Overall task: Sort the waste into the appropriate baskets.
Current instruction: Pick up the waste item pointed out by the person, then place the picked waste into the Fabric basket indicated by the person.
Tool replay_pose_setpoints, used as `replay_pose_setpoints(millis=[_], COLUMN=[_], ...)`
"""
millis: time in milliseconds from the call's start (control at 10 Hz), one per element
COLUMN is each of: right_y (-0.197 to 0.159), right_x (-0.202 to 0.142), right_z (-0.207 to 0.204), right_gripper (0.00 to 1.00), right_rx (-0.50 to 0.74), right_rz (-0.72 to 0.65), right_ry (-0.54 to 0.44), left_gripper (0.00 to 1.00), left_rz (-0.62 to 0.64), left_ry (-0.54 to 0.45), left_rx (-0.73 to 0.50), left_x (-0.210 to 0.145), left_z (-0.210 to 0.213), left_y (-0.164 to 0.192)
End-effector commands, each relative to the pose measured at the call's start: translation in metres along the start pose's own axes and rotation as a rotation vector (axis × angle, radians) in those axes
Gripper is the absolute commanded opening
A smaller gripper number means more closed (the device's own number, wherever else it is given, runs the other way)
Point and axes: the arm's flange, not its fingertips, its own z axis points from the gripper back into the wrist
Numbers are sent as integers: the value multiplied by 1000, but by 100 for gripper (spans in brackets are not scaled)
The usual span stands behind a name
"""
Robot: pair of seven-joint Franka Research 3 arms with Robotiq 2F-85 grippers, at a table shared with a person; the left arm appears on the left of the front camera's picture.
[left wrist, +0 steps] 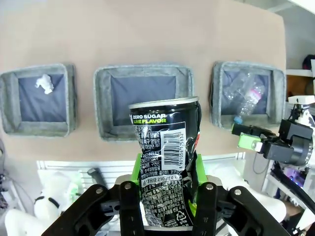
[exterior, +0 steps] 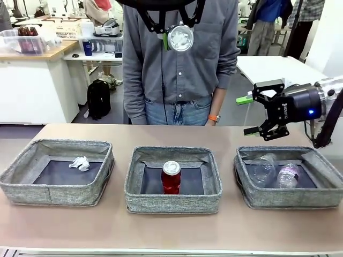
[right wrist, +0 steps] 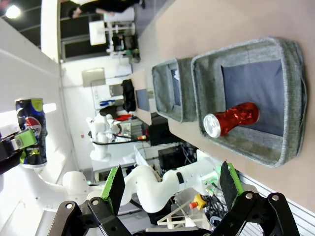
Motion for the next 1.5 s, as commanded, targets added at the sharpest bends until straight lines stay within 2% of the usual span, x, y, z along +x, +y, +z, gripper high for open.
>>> replay_pose_setpoints(millis=[0, 1400], right_y=[3, 3], right_x=[0, 0], right_z=[2, 2], right_gripper=[100, 100], right_rx=[-7, -7], right_rz=[-16, -16], right_ry=[7, 7], left_gripper=[41, 41], left_rz=[-4, -4], left_ry=[7, 7], left_rx=[-5, -5], left_x=[-1, -1], left_z=[2, 2], left_y=[1, 1])
